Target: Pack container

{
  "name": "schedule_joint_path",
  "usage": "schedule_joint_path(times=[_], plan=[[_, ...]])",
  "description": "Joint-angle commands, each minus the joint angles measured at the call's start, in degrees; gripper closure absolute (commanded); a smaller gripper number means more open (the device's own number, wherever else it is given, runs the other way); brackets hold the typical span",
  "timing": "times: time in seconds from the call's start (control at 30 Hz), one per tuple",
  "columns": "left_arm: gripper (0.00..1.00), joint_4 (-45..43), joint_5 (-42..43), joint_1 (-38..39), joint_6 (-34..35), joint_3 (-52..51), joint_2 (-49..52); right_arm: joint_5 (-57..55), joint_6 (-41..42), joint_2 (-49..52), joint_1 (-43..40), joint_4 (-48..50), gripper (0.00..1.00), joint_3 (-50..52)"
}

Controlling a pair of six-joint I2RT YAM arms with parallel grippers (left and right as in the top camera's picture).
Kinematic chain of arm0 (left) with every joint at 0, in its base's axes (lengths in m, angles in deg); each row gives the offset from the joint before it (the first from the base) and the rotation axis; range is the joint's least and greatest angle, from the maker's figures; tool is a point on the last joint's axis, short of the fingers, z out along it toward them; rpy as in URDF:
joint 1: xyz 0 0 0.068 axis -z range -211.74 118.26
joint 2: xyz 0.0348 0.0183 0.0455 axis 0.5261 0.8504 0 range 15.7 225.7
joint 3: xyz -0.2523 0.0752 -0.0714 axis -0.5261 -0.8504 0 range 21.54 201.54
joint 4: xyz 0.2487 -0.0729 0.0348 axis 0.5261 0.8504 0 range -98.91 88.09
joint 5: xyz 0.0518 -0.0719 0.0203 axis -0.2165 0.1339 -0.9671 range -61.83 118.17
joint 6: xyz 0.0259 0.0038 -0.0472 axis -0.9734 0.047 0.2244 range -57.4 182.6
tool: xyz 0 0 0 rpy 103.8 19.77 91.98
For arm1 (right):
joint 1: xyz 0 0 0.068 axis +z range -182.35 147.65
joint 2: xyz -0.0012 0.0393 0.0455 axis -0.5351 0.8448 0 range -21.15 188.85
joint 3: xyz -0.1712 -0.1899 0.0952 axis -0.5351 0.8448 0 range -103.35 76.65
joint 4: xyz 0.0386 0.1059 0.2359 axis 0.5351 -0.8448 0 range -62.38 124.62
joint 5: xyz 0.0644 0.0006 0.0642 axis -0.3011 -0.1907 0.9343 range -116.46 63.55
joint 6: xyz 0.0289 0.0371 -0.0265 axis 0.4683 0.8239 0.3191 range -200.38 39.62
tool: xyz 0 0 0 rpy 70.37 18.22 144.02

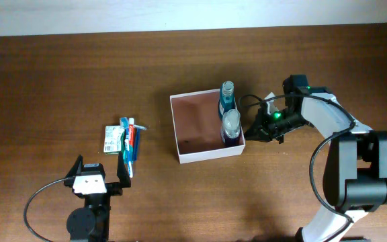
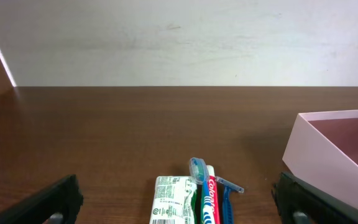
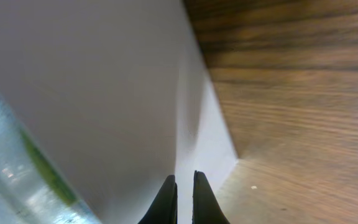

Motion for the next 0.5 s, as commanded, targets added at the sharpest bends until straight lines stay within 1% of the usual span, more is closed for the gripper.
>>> schedule_joint_path(times=[0.0,0.2,0.37,0.47], plan=[[0.0,-0.02,0.63,-0.24,-0.85,-0.37,-0.33,3.98,0.5,0.17,0.28,-0.09,0.96,0.48],[0.01,-0.02,0.63,-0.24,-0.85,-0.37,-0.33,10.27,1.49,0.17,0.2,0.63,0.96,0.48],[0.01,-0.02,0.63,-0.24,-0.85,-0.37,-0.33,9.84,1.77,0.17,0.2,0.79,0.96,0.48],[0.0,-0.02,0.63,-0.24,-0.85,-0.37,-0.33,4.22,1.77,0.17,-0.66,2.62,0.96,0.48]])
